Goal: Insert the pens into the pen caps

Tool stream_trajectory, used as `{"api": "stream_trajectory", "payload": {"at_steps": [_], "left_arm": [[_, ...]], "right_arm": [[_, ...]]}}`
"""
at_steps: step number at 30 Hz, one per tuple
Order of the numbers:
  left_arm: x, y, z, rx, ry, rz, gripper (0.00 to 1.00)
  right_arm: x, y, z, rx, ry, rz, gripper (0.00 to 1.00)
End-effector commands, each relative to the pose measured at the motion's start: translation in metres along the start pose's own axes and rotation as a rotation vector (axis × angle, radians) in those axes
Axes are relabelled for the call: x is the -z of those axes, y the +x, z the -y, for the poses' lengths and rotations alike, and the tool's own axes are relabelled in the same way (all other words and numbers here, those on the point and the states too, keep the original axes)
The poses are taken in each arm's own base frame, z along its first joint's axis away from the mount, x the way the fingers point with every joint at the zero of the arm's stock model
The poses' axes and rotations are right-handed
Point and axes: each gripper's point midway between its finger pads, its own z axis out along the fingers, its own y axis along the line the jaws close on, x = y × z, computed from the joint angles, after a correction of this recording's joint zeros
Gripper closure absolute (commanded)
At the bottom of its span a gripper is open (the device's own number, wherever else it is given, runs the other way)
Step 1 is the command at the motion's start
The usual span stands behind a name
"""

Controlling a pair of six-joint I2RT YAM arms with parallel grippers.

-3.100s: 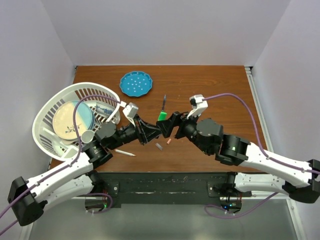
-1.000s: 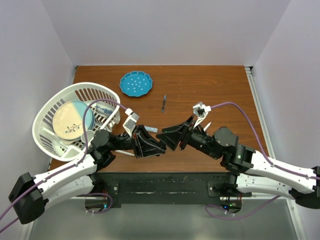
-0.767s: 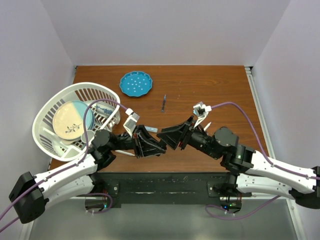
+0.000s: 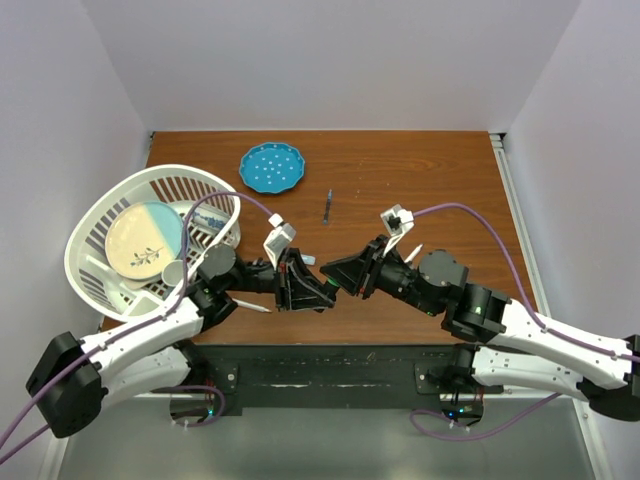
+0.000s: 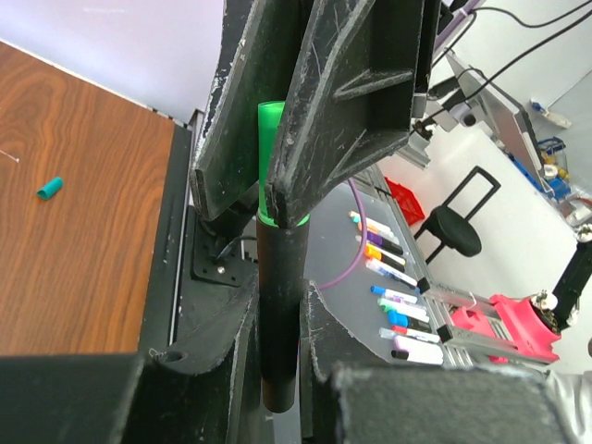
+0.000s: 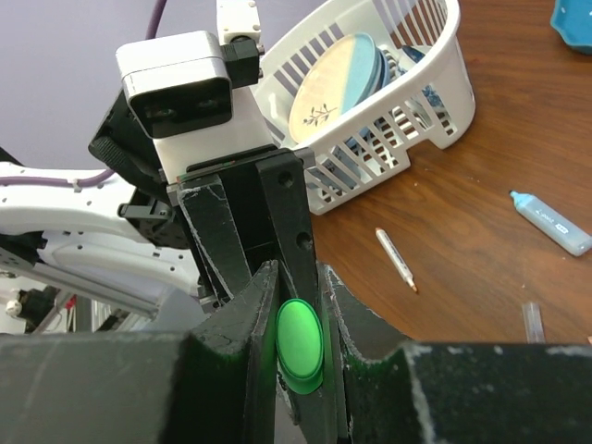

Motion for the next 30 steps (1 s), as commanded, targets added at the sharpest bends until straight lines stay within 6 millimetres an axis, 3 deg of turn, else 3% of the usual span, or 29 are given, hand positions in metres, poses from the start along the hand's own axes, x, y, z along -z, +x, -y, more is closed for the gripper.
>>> {"api": "stream_trajectory", "payload": {"at_steps": [1,5,14,20,26,30], "left_arm": [[-0.007,-0.066,-0.003,-0.144,-0.055,0.19,1.0],[-0.007,-0.07,-0.025,-0.119,-0.123,0.201,1.0],[-0.009,-0.087,-0.051,-0.083,-0.146,0.246,1.0],[-0.011,-0.105,-0.056,-0.076,-0.127,0.26,1.0],[-0.01,-0.125,-0.062,-0.134,-0.187,0.272,1.0],[-0.009,-0.135,-0.055,-0.167,-0.175,0.299,1.0]], "right_arm": [[0.012,0.083,-0.006,-0.065,-0.094,-0.319,1.0],[0.012,0.101,0.004,-0.117,-0.056,-0.36,1.0],[0.009,0.13,0.01,-0.166,-0.092,-0.397,1.0],[0.013,0.149,0.008,-0.198,-0.139,-0.455,1.0],[0.019,0.155,0.009,-0.211,-0.129,-0.502,1.0],[0.022,0.163,0.013,-0.248,-0.106,-0.532,1.0]]}}
